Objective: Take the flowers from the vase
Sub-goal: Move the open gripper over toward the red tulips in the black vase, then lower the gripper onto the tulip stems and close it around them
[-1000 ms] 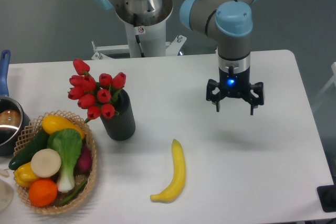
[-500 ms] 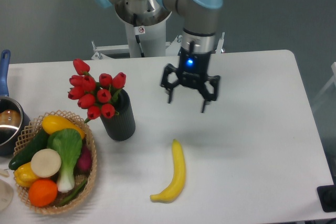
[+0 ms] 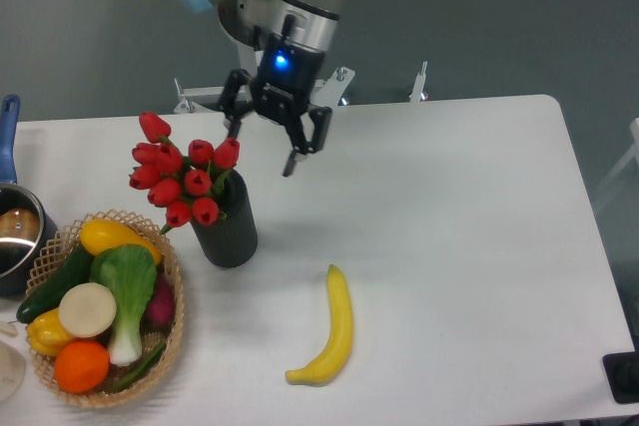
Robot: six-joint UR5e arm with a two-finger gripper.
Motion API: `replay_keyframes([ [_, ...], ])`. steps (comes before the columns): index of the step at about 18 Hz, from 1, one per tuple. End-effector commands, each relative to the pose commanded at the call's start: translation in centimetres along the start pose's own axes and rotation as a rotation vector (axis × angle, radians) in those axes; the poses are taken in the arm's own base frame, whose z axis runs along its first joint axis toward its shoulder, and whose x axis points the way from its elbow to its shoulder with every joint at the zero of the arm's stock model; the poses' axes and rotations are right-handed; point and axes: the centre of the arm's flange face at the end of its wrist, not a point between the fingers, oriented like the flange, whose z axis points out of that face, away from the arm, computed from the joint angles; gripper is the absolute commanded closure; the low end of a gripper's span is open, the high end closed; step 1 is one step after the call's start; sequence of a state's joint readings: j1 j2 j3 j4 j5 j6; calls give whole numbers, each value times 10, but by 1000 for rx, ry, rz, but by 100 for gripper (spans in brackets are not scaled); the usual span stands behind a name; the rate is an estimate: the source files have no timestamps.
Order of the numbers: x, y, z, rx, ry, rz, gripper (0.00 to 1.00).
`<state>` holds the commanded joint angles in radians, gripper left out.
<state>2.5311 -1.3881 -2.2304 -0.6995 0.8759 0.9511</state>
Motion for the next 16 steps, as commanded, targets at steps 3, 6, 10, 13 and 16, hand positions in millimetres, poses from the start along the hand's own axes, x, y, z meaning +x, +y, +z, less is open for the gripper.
replay_keyframes([
  [3, -1, -6, 27, -19, 58, 13, 0],
  [6, -8, -14, 36, -18, 76, 19, 0],
  [10, -14, -26, 40, 47, 125, 18, 0],
  [13, -10, -25, 45, 44, 140, 18, 7],
  [16, -11, -21, 48, 39, 147, 8, 91],
])
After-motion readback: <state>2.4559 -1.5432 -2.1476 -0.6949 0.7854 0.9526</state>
